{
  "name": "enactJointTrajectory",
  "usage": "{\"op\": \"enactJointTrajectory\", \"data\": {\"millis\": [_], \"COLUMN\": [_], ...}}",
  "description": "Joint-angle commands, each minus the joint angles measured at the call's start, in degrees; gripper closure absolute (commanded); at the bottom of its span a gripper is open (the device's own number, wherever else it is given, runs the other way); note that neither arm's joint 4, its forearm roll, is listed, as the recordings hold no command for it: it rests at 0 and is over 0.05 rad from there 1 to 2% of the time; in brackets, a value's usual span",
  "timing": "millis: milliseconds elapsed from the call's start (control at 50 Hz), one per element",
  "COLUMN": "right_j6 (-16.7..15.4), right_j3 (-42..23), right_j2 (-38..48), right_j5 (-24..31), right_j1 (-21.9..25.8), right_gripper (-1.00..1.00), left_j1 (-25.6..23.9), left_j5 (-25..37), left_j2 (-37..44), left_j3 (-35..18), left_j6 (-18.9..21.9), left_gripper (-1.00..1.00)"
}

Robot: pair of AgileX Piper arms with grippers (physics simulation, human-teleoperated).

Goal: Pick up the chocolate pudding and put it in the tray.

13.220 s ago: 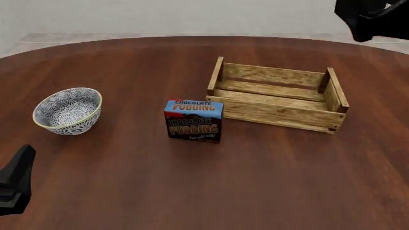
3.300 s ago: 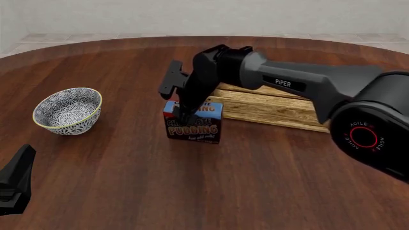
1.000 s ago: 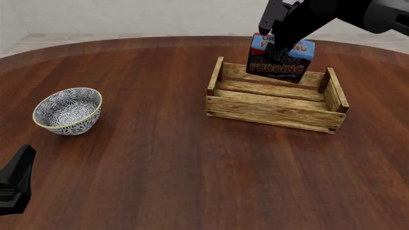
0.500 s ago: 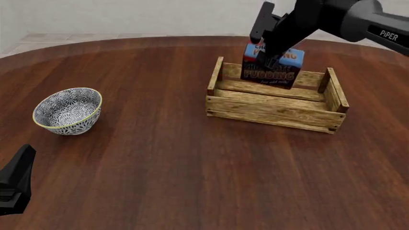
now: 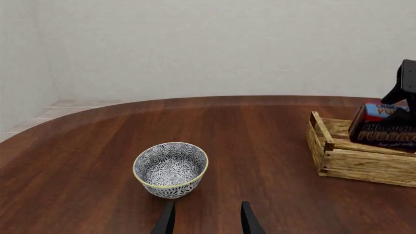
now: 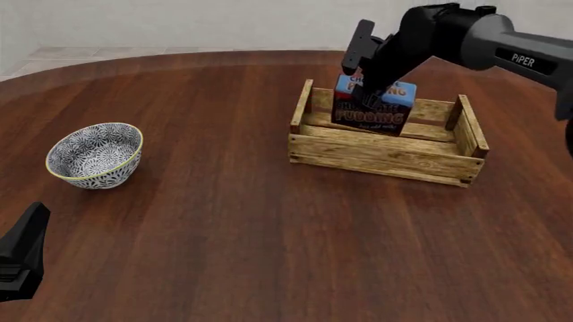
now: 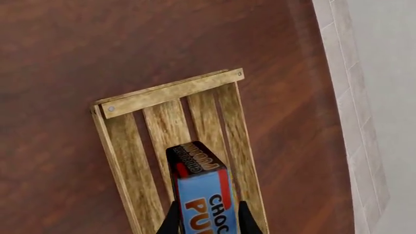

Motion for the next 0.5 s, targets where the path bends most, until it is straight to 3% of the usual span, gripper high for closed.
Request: {"op": "enactJointTrajectory", "data": {"millis": [20, 500], "right_j6": [1.7, 2.4], "right_j3": [1.1, 3.3], "right_j2": [0.5, 1.7], "right_j5": [-1.2, -3.3], "right_j1": [0.6, 1.1], "right_gripper": [1.0, 1.0], "left_j1": [0.0, 0.0], "left_j5": [0.0, 0.0], "left_j2": [0.0, 0.0], "left_j3": [0.0, 0.0], "left_j6": [0.0, 0.0], "left_gripper": [-1.0, -1.0]}}
